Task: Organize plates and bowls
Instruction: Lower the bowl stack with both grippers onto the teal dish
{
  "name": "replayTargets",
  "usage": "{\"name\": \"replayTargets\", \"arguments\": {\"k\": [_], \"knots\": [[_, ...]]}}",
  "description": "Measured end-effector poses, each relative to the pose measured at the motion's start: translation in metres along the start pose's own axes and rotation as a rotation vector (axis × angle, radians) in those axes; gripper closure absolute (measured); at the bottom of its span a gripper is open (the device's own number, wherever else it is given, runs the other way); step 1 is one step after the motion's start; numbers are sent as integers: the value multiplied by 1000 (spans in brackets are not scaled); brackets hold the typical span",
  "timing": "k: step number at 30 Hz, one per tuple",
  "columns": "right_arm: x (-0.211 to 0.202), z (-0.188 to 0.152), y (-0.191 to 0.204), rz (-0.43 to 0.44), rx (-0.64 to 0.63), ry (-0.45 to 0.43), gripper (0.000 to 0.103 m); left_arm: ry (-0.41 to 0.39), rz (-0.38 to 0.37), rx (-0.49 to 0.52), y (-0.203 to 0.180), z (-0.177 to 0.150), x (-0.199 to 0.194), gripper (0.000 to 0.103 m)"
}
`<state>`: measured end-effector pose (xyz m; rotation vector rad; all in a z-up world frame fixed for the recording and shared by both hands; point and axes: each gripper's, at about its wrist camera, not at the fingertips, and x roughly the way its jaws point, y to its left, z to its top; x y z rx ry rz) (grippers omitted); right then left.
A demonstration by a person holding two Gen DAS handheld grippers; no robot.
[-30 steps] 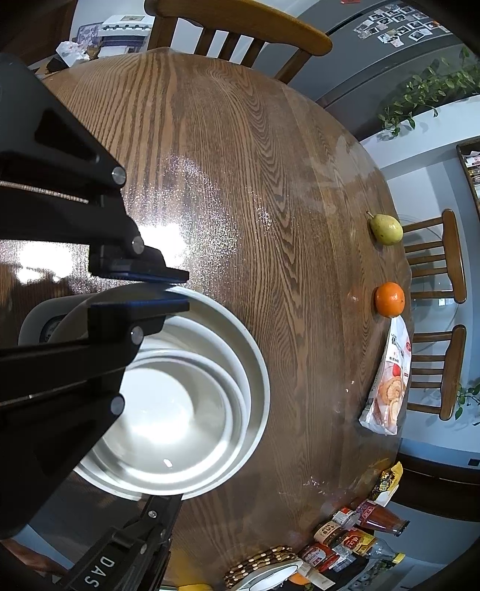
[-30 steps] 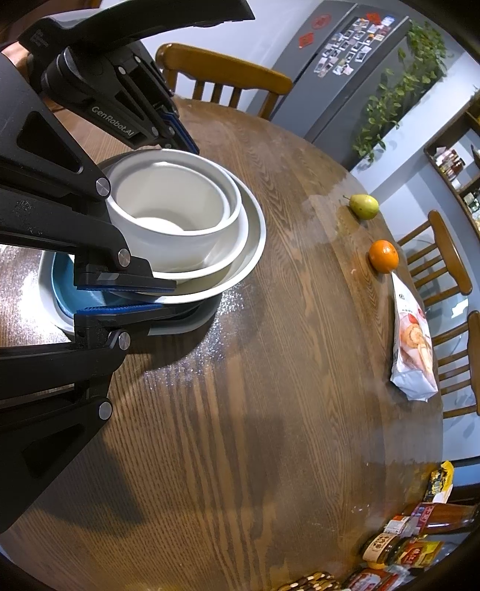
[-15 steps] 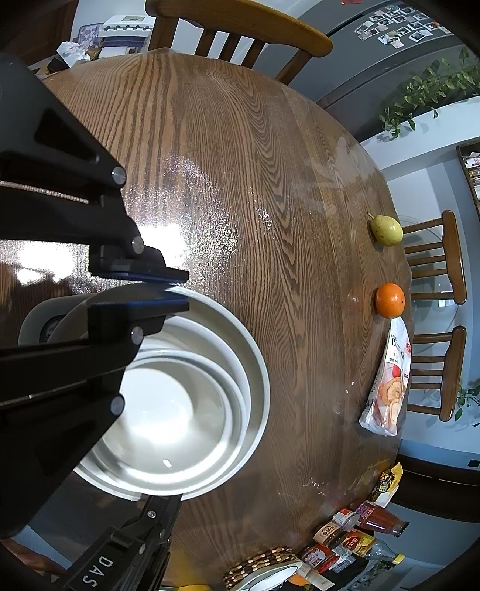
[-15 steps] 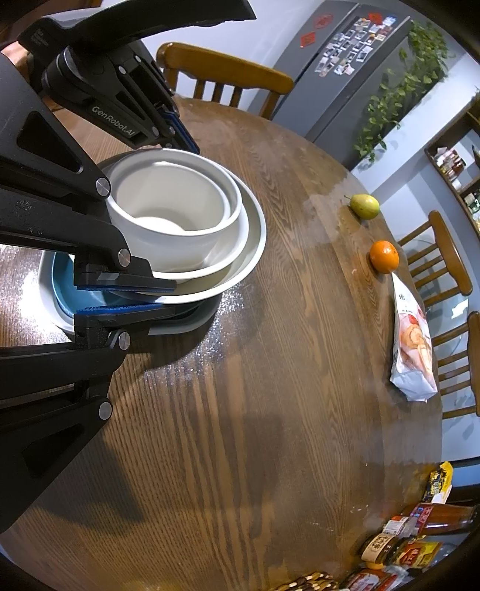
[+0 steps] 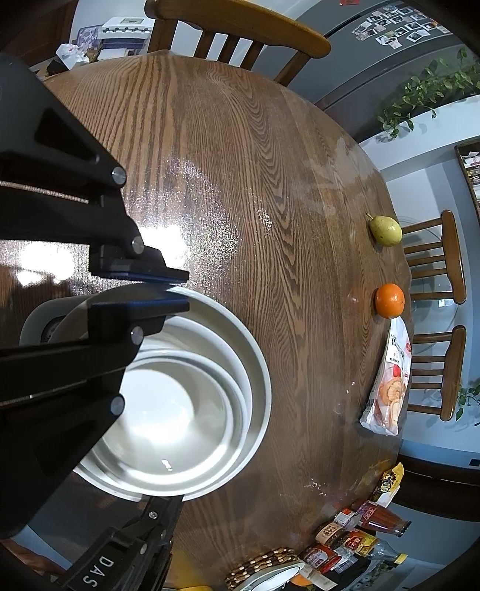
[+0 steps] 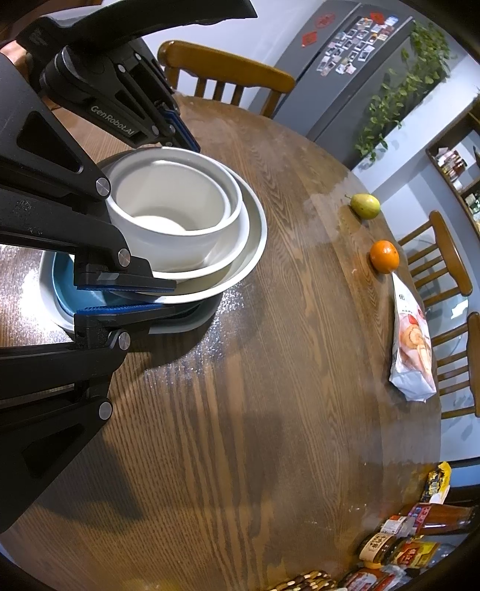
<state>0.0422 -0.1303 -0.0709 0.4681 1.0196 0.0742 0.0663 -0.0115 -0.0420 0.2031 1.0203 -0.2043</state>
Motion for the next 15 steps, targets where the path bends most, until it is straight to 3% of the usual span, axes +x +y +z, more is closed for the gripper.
{"name": "replayTargets", "arguments": {"k": [15], "knots": [[0, 1, 1, -10, -7, 2, 94, 3, 12, 4, -3, -1, -1, 99]]}}
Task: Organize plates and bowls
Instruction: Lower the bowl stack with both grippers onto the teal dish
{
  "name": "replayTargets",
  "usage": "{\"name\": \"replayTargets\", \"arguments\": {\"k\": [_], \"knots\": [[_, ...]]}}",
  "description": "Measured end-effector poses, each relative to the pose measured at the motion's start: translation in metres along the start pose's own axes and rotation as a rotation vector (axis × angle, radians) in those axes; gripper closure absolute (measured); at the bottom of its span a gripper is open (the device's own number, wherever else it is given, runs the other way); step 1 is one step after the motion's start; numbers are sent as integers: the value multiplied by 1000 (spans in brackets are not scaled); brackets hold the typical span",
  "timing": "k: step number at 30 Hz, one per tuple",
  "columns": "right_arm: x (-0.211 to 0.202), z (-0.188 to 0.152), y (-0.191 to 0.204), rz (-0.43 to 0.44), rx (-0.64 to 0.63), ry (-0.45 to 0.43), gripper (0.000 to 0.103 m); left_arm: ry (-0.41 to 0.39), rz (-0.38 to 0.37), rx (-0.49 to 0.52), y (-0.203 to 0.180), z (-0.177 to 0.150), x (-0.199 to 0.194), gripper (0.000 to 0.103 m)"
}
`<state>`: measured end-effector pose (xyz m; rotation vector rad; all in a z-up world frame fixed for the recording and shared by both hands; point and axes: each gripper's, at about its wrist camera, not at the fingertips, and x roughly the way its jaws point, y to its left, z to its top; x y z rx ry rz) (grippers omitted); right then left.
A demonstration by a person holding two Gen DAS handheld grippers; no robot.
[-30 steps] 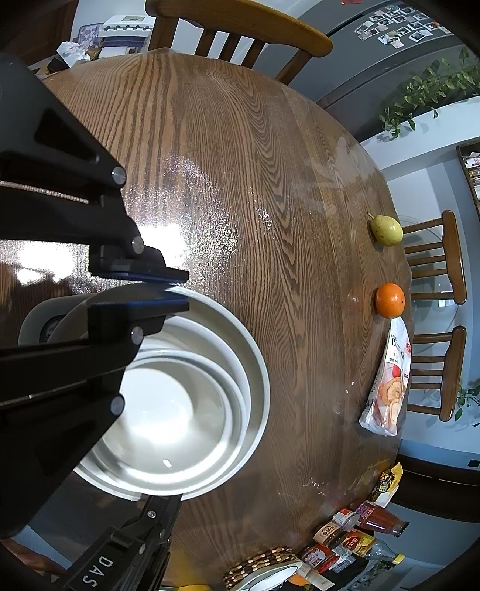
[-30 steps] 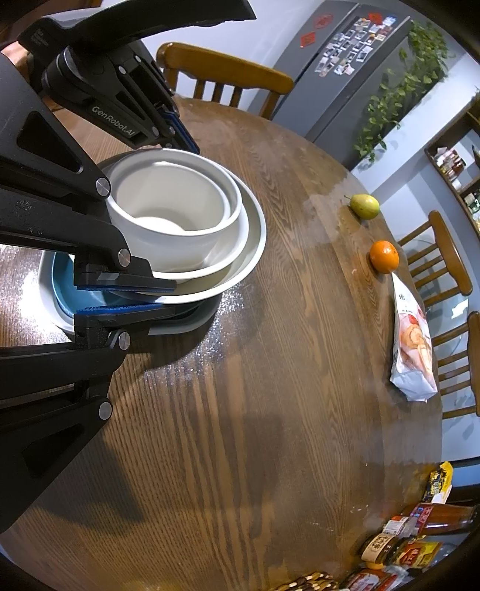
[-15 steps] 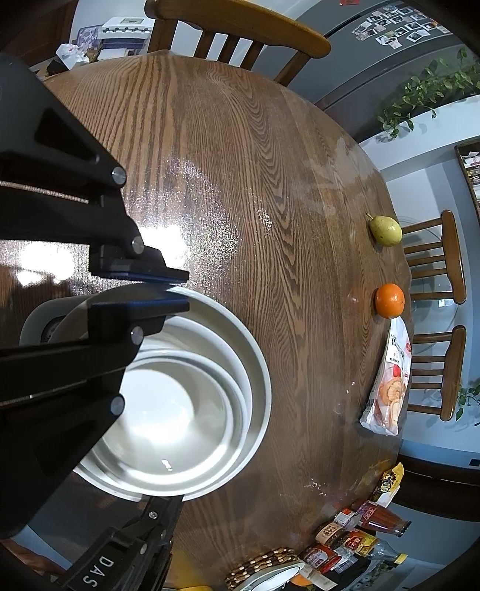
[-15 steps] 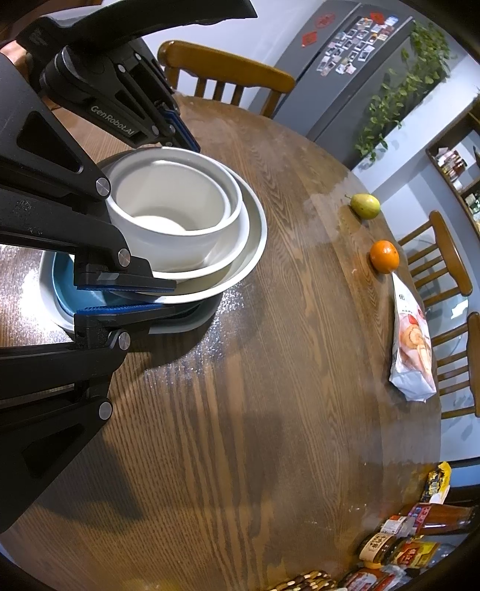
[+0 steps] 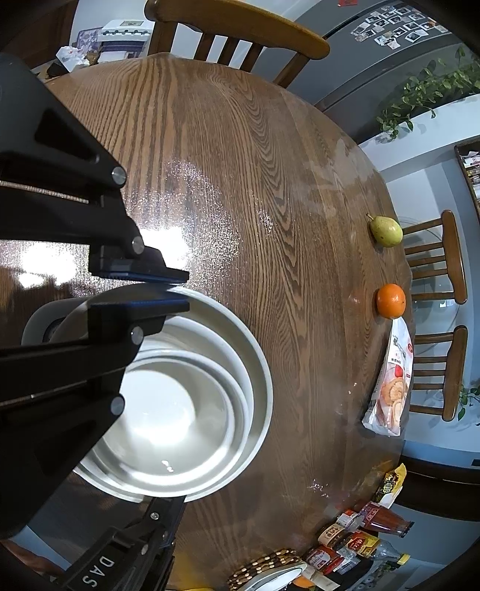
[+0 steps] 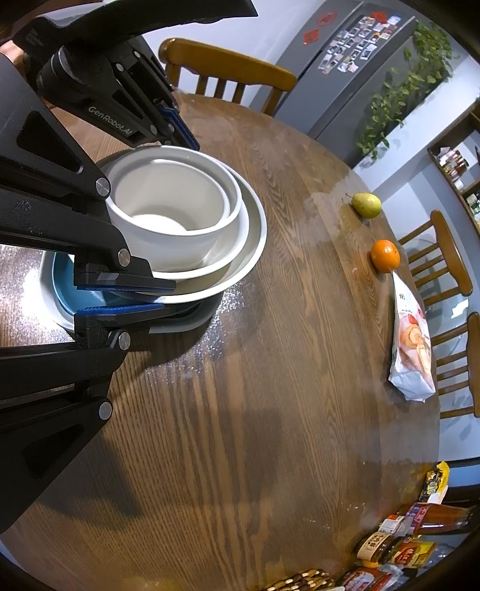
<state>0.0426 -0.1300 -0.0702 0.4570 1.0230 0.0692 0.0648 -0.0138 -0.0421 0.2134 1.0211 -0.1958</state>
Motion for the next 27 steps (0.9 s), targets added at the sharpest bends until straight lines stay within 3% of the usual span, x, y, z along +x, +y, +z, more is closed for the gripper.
{"name": "replayTargets", "arguments": {"k": [27], "knots": [[-7, -6, 7, -48, -35, -15, 94, 7, 0, -14, -1, -5, -3, 99]]}}
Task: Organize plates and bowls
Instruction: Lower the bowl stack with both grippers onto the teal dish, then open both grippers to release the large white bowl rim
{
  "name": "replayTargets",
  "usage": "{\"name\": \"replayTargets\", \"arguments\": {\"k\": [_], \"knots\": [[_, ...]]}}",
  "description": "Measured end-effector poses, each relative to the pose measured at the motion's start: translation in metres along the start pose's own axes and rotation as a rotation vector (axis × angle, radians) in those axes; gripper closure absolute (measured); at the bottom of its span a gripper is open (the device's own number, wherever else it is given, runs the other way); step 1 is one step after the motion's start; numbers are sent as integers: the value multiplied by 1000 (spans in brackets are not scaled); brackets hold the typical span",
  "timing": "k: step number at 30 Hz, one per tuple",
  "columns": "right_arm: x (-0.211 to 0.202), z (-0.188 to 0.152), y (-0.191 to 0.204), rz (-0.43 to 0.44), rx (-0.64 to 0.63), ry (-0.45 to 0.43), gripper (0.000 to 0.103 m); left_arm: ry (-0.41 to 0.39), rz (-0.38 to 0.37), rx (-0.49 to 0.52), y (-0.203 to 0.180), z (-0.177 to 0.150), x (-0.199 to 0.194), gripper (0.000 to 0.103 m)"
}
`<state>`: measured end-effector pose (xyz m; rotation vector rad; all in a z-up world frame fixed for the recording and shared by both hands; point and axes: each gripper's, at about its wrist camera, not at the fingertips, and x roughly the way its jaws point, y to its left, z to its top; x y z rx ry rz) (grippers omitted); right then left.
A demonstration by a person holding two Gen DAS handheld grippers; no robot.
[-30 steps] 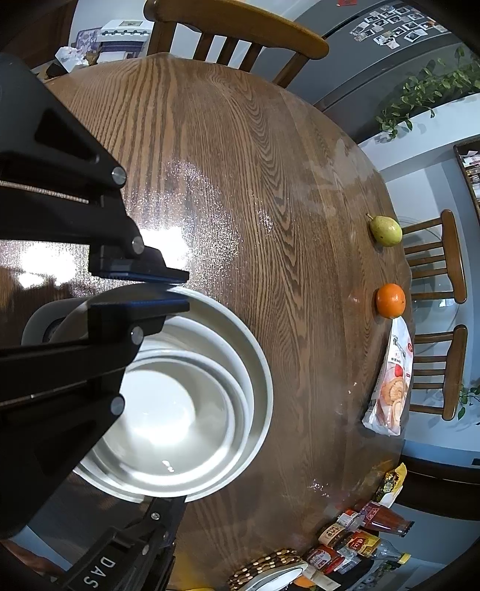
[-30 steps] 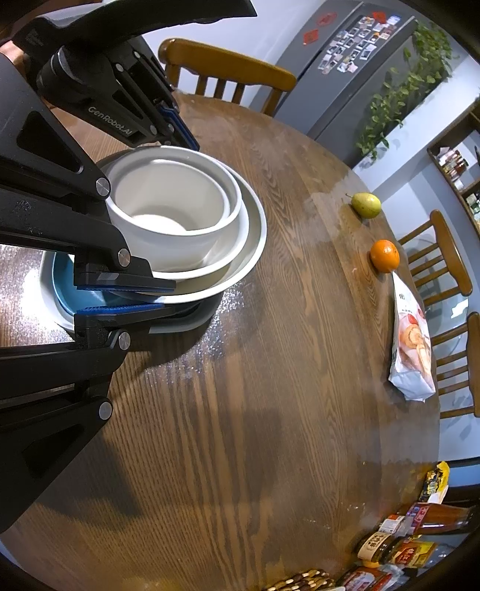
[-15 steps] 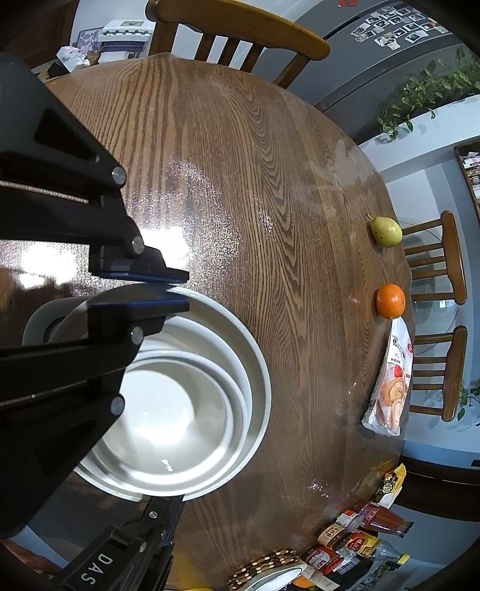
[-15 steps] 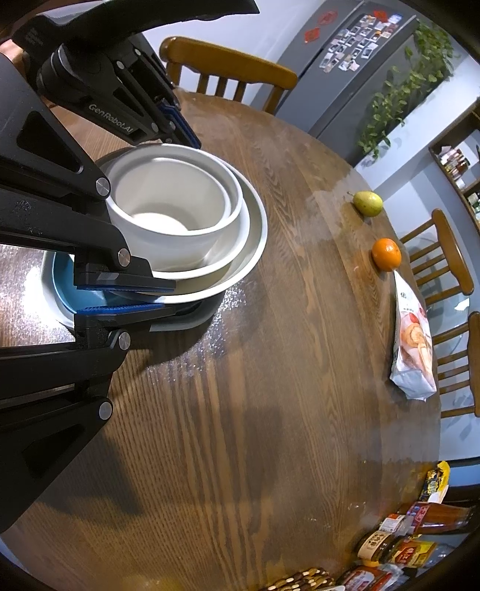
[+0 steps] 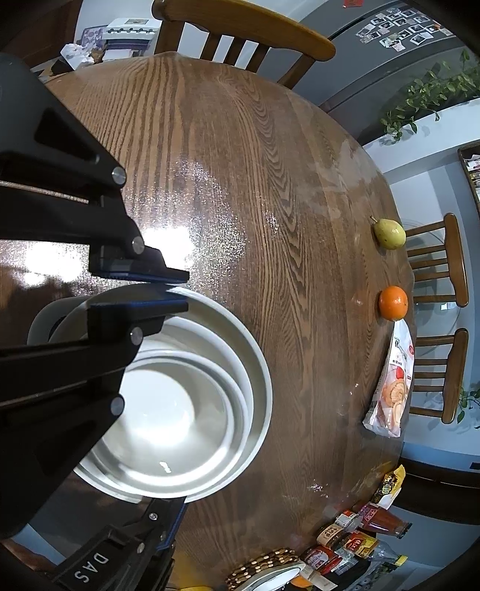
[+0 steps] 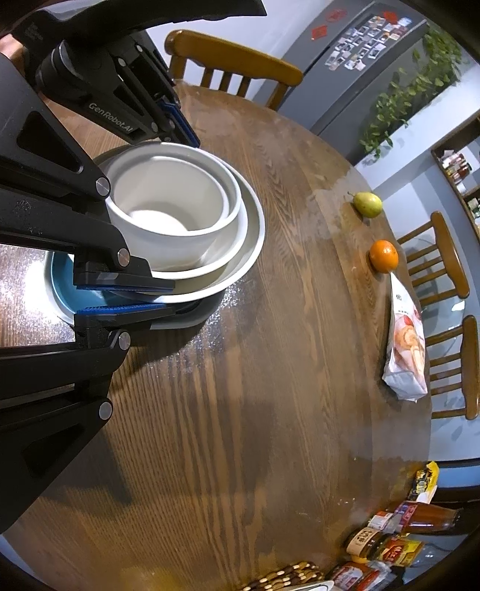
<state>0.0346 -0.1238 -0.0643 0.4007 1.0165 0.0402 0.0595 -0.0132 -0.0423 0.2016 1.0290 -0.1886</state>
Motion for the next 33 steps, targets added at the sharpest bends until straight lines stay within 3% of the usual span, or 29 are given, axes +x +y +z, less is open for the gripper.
{"name": "replayTargets", "arguments": {"k": [24, 30, 33], "knots": [[-8, 0, 7, -51, -16, -29, 94, -11, 5, -10, 1, 0, -5, 92], [-15, 2, 12, -16, -33, -43, 94, -24, 13, -13, 1, 1, -8, 91], [-16, 1, 15, -13, -42, -49, 94, -57, 16, -19, 3, 3, -17, 76]]}}
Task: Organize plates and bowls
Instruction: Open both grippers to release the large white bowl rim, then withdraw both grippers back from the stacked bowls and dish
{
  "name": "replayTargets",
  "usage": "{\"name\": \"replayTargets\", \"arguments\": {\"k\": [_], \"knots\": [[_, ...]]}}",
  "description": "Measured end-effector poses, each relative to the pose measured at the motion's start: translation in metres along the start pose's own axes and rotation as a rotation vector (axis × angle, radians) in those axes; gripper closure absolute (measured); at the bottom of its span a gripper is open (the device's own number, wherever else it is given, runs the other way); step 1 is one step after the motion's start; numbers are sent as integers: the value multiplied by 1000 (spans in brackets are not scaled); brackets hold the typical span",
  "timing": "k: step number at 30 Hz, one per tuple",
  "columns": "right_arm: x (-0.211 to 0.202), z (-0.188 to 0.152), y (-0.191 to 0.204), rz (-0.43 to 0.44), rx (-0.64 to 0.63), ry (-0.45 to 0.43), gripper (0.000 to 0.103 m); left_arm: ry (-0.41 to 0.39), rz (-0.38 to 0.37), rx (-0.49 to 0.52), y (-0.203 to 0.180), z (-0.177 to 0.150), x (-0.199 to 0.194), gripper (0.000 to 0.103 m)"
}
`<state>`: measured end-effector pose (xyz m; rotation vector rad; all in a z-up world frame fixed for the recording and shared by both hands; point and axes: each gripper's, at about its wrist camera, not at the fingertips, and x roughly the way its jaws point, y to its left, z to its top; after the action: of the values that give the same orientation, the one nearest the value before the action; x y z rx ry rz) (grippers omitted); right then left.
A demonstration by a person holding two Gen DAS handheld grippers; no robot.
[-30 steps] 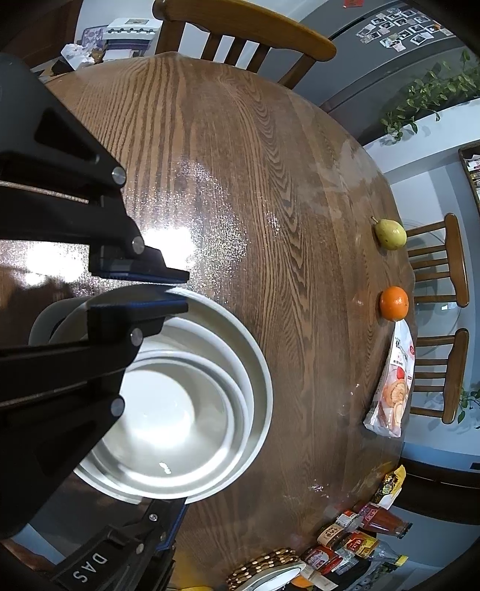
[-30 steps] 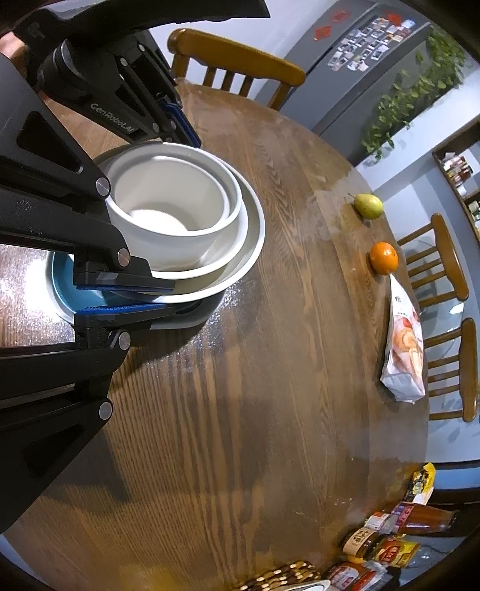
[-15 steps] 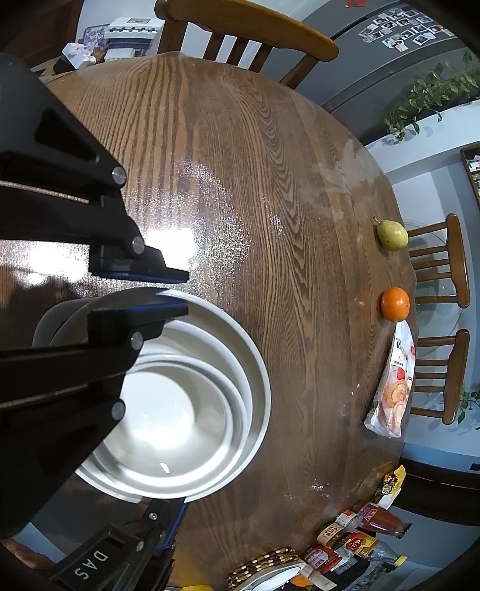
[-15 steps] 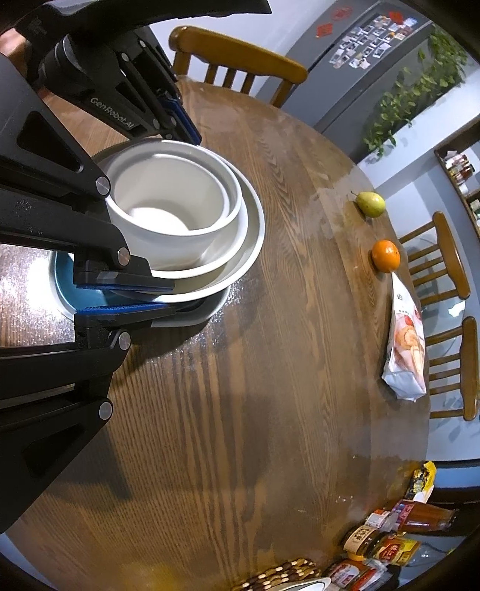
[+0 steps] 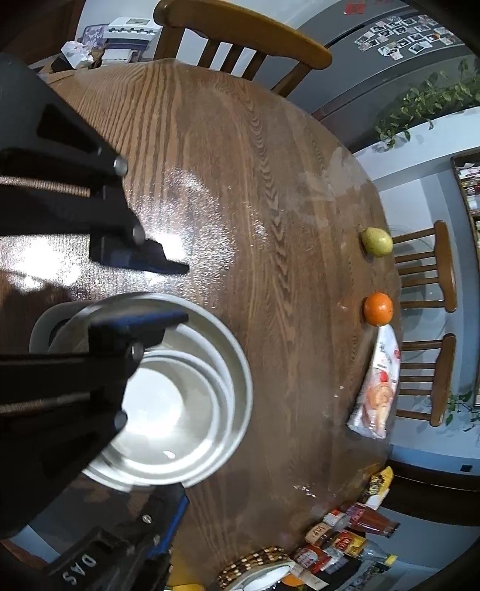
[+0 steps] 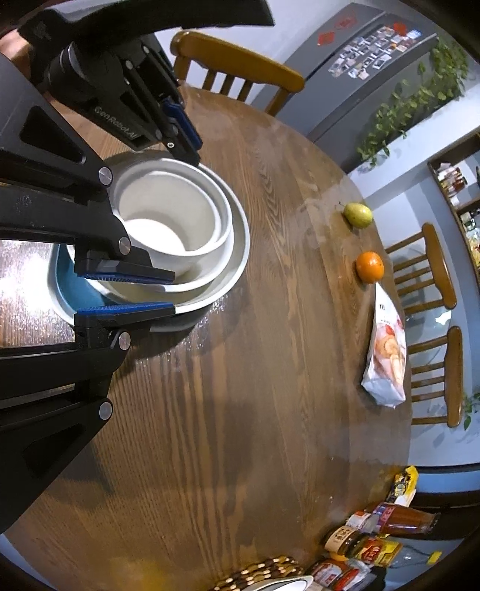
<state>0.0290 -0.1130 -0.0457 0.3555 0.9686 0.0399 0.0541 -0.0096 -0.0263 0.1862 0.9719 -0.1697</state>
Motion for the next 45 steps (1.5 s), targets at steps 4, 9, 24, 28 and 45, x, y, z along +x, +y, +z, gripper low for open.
{"name": "replayTargets", "arguments": {"k": [4, 9, 24, 28, 45], "knots": [[-4, -1, 0, 2, -2, -11, 94, -28, 13, -9, 5, 1, -7, 69], [-14, -3, 2, 12, -19, -34, 94, -47, 2, -12, 7, 0, -17, 60], [-42, -28, 7, 24, -108, -81, 42, -98, -45, 5, 6, -18, -50, 25], [-46, -38, 7, 6, -134, -89, 36, -101, -53, 13, 6, -24, -55, 20], [-50, -60, -2, -40, -165, -104, 1, -60, -53, 16, 0, -44, -60, 1]]}}
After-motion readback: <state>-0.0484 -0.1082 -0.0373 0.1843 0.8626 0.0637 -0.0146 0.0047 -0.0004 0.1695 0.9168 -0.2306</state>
